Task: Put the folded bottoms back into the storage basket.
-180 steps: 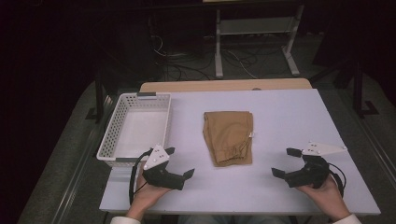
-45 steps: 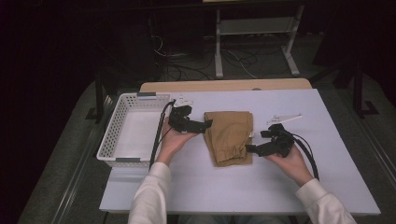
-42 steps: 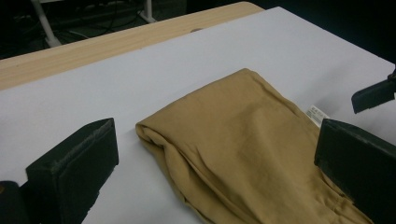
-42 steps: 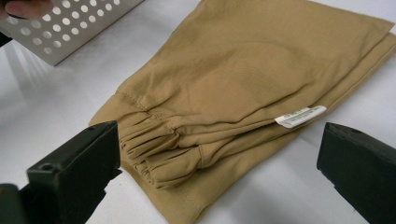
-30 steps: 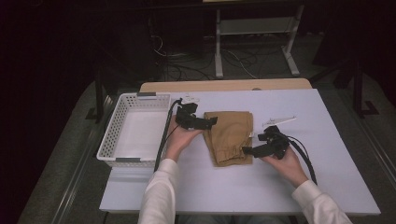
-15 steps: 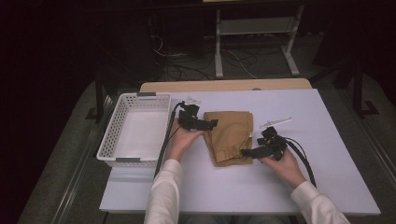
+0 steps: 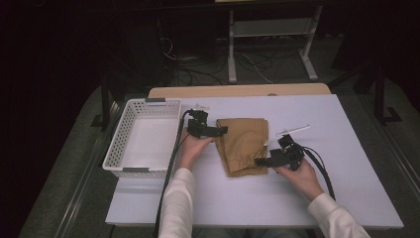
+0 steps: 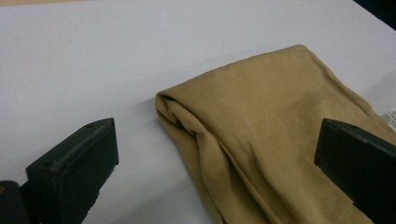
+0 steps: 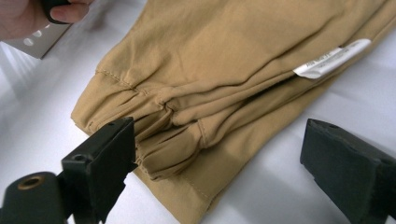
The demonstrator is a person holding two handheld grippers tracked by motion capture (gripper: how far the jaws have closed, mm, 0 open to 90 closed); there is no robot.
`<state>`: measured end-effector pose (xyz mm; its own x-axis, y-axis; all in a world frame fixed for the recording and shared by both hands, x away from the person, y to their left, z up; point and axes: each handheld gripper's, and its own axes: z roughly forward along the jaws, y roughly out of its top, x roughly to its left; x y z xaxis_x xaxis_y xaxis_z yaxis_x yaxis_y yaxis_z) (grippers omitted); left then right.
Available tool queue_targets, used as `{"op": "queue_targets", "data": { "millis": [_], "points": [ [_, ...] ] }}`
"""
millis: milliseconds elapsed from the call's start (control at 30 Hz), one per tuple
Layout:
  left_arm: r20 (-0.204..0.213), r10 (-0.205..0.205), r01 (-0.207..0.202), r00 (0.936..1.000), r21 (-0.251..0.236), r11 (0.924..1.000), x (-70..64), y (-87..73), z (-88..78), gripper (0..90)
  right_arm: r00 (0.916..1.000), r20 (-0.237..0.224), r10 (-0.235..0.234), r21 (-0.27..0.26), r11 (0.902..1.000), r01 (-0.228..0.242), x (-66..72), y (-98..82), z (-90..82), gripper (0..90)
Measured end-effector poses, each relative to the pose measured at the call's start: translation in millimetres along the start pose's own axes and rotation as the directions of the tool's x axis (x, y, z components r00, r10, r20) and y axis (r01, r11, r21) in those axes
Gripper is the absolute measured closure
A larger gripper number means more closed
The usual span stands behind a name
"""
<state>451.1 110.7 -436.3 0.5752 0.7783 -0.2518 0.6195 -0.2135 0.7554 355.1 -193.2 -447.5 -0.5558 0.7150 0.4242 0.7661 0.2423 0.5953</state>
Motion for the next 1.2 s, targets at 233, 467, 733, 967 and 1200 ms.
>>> {"op": "queue_targets", "data": {
  "millis": [233, 467, 733, 967, 1200],
  "points": [
    [0.003, 0.009, -0.009, 1.0000, 0.040, 0.9992, -0.9, -3.8, 10.8, 1.0, 0.9996, -0.011, 0.025, 0.012, 0.9996, -0.025, -2.0, -0.1, 0.5, 14.3],
    [0.019, -0.012, 0.011, 0.9998, 0.069, 0.9975, -0.4, -7.3, 18.3, 4.0, 0.9972, -0.039, 0.063, 0.017, 0.9979, -0.063, -2.1, 0.0, 0.3, 16.5],
    [0.006, -0.024, 0.023, 0.9997, 0.069, 0.9973, 1.0, -7.2, 18.9, 11.8, 0.9966, -0.044, 0.069, 0.025, 0.9973, -0.068, 0.7, 0.6, 2.4, 21.7],
    [0.006, -0.029, 0.028, 0.9996, 0.073, 0.9970, -0.1, -6.9, 19.6, 17.7, 0.9947, -0.043, 0.093, 0.037, 0.9951, -0.092, 3.2, 2.3, 4.5, 31.5],
    [-0.004, -0.031, 0.031, 0.9995, 0.095, 0.9950, -6.2, -1.9, 24.1, 40.8, 0.9930, -0.027, 0.115, 0.060, 0.9917, -0.113, 4.1, 4.3, 6.6, 52.8]
  ]
}}
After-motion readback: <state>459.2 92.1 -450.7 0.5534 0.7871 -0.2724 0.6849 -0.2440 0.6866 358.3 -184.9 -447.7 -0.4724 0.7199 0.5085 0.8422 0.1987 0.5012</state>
